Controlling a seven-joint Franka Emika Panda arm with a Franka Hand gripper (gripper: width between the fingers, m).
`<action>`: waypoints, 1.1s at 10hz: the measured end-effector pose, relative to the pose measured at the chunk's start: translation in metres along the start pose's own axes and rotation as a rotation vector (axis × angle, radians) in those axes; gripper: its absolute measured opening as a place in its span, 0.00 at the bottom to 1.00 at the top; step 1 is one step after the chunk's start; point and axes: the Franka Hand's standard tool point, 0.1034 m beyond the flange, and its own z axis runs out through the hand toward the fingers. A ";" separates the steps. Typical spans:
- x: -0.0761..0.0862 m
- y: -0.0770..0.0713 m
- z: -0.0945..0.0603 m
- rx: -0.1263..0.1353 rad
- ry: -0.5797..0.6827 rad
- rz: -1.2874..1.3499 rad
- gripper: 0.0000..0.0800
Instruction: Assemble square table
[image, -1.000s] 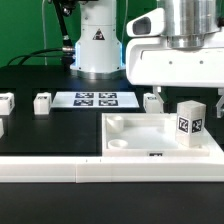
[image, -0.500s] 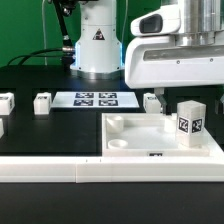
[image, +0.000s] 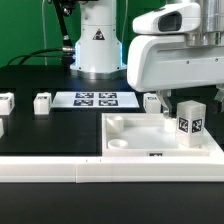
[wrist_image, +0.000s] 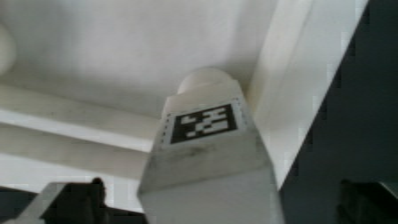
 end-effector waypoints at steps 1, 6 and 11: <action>-0.002 0.002 0.001 -0.003 0.008 -0.004 0.76; -0.002 0.002 0.002 -0.003 0.007 0.018 0.36; -0.003 0.002 0.003 0.018 0.014 0.404 0.36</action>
Offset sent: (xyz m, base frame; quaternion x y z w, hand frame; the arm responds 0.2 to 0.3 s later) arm 0.0000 0.0000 0.0000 0.0000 0.0000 0.0000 1.0000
